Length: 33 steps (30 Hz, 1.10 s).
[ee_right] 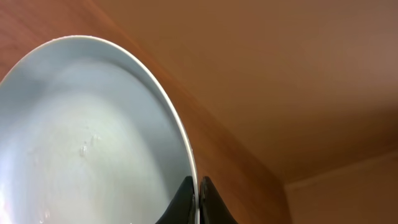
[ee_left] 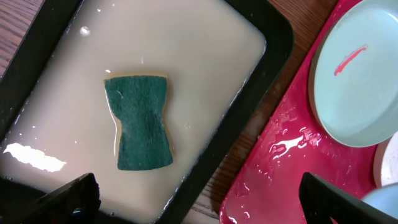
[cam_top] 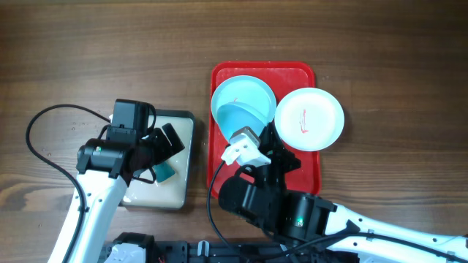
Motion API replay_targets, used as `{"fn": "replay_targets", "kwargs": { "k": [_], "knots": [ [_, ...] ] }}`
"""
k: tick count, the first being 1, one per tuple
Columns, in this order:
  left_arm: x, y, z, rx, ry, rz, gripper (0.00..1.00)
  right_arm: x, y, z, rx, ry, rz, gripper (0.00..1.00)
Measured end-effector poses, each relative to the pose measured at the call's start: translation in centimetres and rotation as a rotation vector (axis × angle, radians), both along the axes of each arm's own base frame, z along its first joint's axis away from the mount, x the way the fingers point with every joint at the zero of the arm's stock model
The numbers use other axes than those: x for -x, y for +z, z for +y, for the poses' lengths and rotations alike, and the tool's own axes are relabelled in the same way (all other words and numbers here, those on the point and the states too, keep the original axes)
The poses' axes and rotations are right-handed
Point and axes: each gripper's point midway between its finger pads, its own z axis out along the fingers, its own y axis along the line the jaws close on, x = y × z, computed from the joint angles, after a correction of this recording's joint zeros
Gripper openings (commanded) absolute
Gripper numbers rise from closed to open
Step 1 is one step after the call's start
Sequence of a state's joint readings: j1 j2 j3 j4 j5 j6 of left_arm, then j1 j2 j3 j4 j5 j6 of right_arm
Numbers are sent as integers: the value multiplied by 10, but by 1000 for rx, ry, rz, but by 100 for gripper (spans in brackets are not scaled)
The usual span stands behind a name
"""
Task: Clean dirty plates on tray and stack at the side
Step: 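Lift the light-blue plate and carry it right of the red tray, then set the light-blue plate on the table and open the right gripper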
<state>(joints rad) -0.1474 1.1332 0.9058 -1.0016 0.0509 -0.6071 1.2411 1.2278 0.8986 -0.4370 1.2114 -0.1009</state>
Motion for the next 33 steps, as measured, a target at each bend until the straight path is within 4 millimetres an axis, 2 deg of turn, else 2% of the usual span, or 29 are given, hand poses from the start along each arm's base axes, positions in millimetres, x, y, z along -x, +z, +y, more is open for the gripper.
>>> {"fn": "replay_targets", "kwargs": {
  "k": [4, 6, 9, 11, 13, 15, 18, 20, 23, 25, 28, 30, 32, 33],
  "knots": [
    [0, 0, 0, 0, 0, 0, 100, 2, -27, 2, -75, 28, 128, 4],
    [0, 0, 0, 0, 0, -1, 100, -3, -60, -6, -208, -2, 316, 4],
    [0, 0, 0, 0, 0, 0, 100, -9, -89, -18, -371, -62, 523, 4],
    [0, 0, 0, 0, 0, -2, 100, -13, -101, -24, -519, -89, 662, 4],
    [0, 1, 0, 0, 0, -2, 100, -20, -101, -34, -666, -112, 748, 4],
    [0, 1, 0, 0, 0, -2, 100, -31, -98, -69, -833, -217, 791, 4],
    [0, 1, 0, 0, 0, -2, 100, -50, -99, -142, -1092, -431, 790, 4],
    [-1, 1, 0, 0, 0, -3, 100, -57, -98, -208, -1243, -611, 689, 4],
    [-1, 1, 0, 1, 0, -3, 100, -51, -97, -293, -1368, -839, 502, 4],
    [-1, 1, 0, 1, 0, -3, 100, -38, -110, -339, -1396, -1036, 410, 4],
    [-1, 1, 0, 0, 0, -3, 100, -24, -138, -387, -1372, -1258, 344, 4],
    [-1, 1, 0, 1, 0, -2, 100, -19, -162, -396, -1351, -1338, 389, 4],
    [-1, 1, 0, 0, 0, -2, 100, -13, -190, -394, -1338, -1406, 480, 4],
    [-1, 1, 0, 0, 0, -3, 100, -11, -202, -393, -1335, -1427, 520, 10]
  ]
}}
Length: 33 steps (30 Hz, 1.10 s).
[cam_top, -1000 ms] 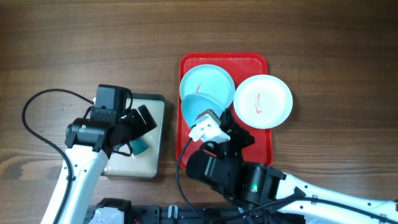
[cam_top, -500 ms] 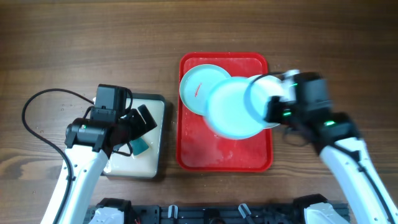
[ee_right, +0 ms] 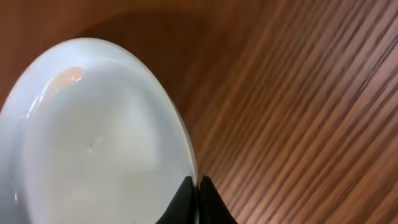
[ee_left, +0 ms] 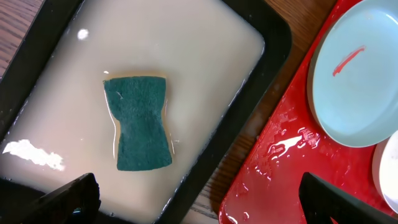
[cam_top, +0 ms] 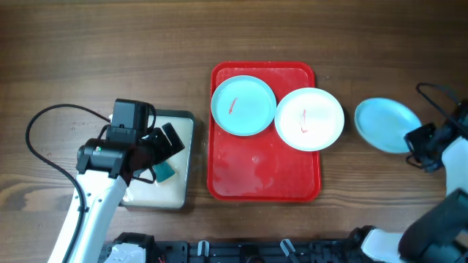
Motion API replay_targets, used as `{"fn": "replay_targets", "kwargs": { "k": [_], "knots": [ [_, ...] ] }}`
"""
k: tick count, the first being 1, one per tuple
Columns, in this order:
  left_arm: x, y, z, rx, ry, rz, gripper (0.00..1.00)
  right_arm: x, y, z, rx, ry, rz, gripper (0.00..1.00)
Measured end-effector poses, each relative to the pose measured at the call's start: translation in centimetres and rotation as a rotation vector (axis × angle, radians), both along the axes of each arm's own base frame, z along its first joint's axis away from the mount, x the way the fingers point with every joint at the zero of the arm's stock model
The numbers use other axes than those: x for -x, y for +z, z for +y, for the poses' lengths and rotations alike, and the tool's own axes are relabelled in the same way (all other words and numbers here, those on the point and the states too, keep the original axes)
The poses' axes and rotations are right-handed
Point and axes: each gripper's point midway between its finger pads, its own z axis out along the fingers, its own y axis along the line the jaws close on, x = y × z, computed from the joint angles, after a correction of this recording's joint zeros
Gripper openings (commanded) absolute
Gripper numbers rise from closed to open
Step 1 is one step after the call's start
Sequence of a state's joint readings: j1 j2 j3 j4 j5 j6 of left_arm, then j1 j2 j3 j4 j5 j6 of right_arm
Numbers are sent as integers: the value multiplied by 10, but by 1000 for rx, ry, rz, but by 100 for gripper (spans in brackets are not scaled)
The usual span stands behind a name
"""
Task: Clean dirty plates on tray and stack at the side
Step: 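Set the light-blue plate on the table and open the right gripper, then grip the white plate rim with the right gripper and drag it to center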
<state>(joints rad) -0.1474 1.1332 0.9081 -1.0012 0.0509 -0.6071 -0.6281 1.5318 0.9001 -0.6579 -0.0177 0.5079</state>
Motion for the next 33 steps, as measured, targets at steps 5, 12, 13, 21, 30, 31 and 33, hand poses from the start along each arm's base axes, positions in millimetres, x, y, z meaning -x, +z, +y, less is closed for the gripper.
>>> {"fn": "replay_targets", "kwargs": {
  "k": [5, 12, 13, 21, 30, 31, 33],
  "knots": [
    [0, 0, 0, 0, 0, 0, 100, -4, -7, 30, -149, 109, 12, 39],
    [0, 0, 0, 0, 0, 0, 100, -50, 147, 194, -52, 826, -428, 43],
    [0, 0, 0, 0, 0, 0, 100, -48, 146, 215, -64, 904, -424, 44],
    [0, 0, 0, 0, 0, 1, 100, -46, 51, 325, -271, 1324, -203, 13],
    [0, 0, 0, 0, 0, 1, 100, -35, 1, 395, -303, 1469, -130, 5],
    [0, 0, 0, 0, 0, 1, 100, -36, 1, 395, -274, 1482, -134, 5],
    [0, 0, 0, 0, 0, 1, 100, -35, -4, 398, -219, 1525, -124, 5]
  ]
}}
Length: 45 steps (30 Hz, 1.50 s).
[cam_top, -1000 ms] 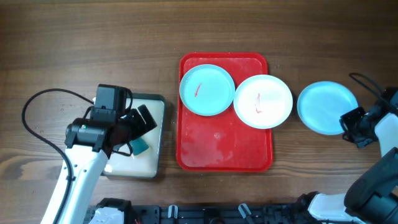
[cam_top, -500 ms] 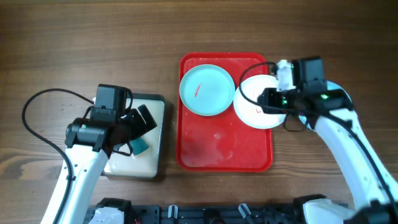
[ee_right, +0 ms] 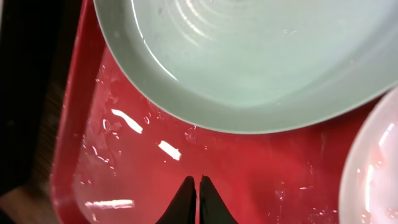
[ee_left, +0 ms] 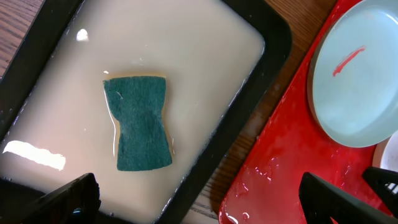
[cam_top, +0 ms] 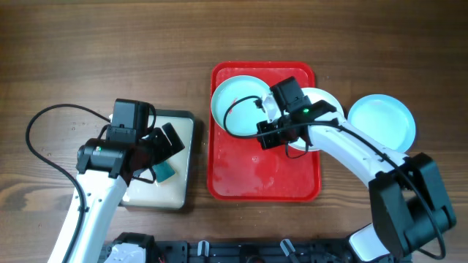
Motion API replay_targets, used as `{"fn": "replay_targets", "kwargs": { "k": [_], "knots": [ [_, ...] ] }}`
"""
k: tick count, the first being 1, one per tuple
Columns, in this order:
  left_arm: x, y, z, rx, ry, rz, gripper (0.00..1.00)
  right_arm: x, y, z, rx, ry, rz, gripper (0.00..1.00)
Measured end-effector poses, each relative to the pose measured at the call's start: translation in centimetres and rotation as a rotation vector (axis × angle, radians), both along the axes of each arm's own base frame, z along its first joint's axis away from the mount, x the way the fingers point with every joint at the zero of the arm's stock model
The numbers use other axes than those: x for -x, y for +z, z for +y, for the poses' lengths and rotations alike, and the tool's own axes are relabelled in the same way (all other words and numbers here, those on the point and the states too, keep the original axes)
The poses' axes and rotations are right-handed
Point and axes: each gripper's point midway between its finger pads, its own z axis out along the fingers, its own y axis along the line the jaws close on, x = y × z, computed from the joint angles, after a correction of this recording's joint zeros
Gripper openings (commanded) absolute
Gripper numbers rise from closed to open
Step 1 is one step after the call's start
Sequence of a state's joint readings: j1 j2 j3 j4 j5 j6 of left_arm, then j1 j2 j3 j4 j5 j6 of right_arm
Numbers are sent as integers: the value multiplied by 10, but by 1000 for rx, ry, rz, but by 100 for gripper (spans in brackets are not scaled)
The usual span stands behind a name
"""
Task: Clean dirty plates on tray and stack at the side
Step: 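Grip the white plate rim with the right gripper and drag it to center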
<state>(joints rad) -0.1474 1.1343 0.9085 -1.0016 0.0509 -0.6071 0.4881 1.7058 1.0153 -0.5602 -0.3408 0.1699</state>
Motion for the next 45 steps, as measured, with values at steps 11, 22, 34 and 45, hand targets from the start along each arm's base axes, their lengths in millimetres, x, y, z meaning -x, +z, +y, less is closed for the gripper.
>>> {"fn": "replay_targets", "kwargs": {
  "k": [11, 22, 34, 45],
  "knots": [
    [0, 0, 0, 0, 0, 0, 100, -26, -39, 10, 67, 158, -142, 5],
    [0, 0, 0, 0, 0, 0, 100, -33, 50, -19, 101, 34, -262, 33],
    [0, 0, 0, 1, 0, -1, 100, -86, 28, -238, 168, -583, -123, 45],
    [0, 0, 0, 0, 0, -1, 100, -43, -11, -216, 114, -600, 169, 4]
  ]
}}
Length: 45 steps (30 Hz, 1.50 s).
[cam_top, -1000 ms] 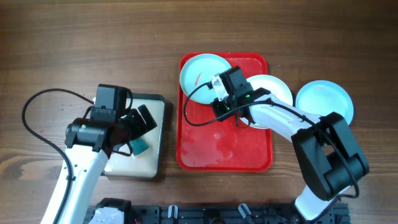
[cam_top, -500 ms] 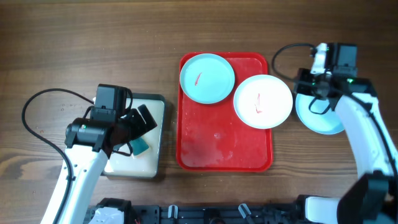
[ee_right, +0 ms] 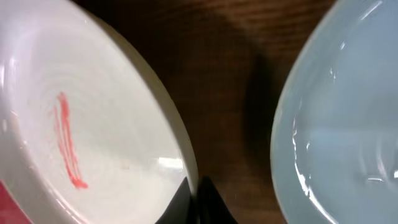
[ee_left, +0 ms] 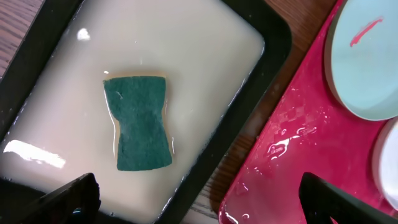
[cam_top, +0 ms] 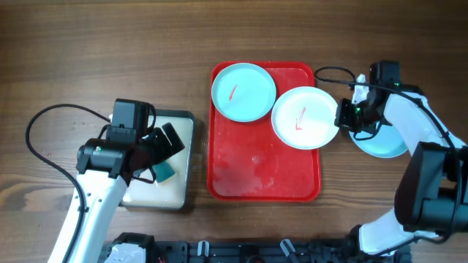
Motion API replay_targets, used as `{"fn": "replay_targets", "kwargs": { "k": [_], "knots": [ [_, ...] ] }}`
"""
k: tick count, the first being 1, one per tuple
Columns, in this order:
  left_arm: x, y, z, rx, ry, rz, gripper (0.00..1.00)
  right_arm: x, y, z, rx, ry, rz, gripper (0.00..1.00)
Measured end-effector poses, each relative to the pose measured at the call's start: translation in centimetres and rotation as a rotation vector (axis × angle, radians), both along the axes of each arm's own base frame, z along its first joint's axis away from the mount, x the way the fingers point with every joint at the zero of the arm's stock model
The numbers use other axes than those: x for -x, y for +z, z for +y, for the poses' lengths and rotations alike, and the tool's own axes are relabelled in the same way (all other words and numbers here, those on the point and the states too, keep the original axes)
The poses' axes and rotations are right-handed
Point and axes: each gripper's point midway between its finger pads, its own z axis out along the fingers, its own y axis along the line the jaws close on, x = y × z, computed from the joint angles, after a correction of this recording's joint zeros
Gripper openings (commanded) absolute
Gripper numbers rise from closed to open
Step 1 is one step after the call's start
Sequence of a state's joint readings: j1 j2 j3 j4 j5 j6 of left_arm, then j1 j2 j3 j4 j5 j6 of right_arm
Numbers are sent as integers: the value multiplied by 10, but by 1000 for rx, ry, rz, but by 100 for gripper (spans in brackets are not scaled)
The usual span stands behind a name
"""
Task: Clean dirty plates on tray and stack at the side
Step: 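Grip the white plate rim with the right gripper and drag it to center, then grasp the sponge with the left gripper while right gripper holds white plate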
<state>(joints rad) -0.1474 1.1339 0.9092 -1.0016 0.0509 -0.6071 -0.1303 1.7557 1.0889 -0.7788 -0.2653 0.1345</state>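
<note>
Two dirty plates sit on the red tray (cam_top: 256, 175). A light blue plate (cam_top: 243, 91) with a red smear lies at its far left. A white plate (cam_top: 301, 118) with a red smear overhangs its right edge. My right gripper (cam_top: 341, 115) is shut on the white plate's right rim (ee_right: 186, 168); whether the plate is lifted, I cannot tell. A clean blue plate (cam_top: 376, 145) lies on the table right of the tray, partly under my right arm. My left gripper (ee_left: 199, 205) hangs open above the green sponge (ee_left: 140, 121) in the basin.
A black basin (ee_left: 273, 43) of cloudy soapy water stands left of the tray, with a strip of bare wood between them. The tray's near half is wet. A black cable loops over the table at the far left (cam_top: 36, 124).
My right gripper was shut on nothing over the tray beside the light blue plate; it is now shut on the white plate's right rim. The light blue plate sits farther back on the tray.
My right gripper first held a blue plate above the tray, then held it over the table on the right. Later that plate lay there and the gripper was back over the tray. Now it grips the white plate. The left arm stayed over the basin.
</note>
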Motion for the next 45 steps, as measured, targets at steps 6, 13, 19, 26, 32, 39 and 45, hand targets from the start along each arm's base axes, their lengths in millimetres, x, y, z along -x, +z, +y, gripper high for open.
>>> {"fn": "replay_targets", "kwargs": {
  "k": [6, 13, 19, 26, 32, 39, 45],
  "knots": [
    [0, 0, 0, 0, 0, 0, 100, 41, 65, 55, -6, 142, -44, 4],
    [-1, 0, 0, 0, 0, -3, 100, 83, -9, 122, 32, 296, -46, 5],
    [-16, 7, -2, 11, 0, -71, 100, 65, -9, 125, 28, 279, -135, 32],
    [-3, -11, 6, -26, 43, 19, 58, 47, 77, 132, 11, 309, -263, 35],
    [24, -101, 22, -117, 179, 293, 44, 57, 82, 128, 13, 311, -248, 36],
    [18, -129, 6, -42, 171, 374, 26, 58, 82, 128, 15, 314, -246, 36],
    [-11, -99, 3, -60, 46, 323, 64, 59, 81, 128, 16, 314, -242, 36]
  ]
}}
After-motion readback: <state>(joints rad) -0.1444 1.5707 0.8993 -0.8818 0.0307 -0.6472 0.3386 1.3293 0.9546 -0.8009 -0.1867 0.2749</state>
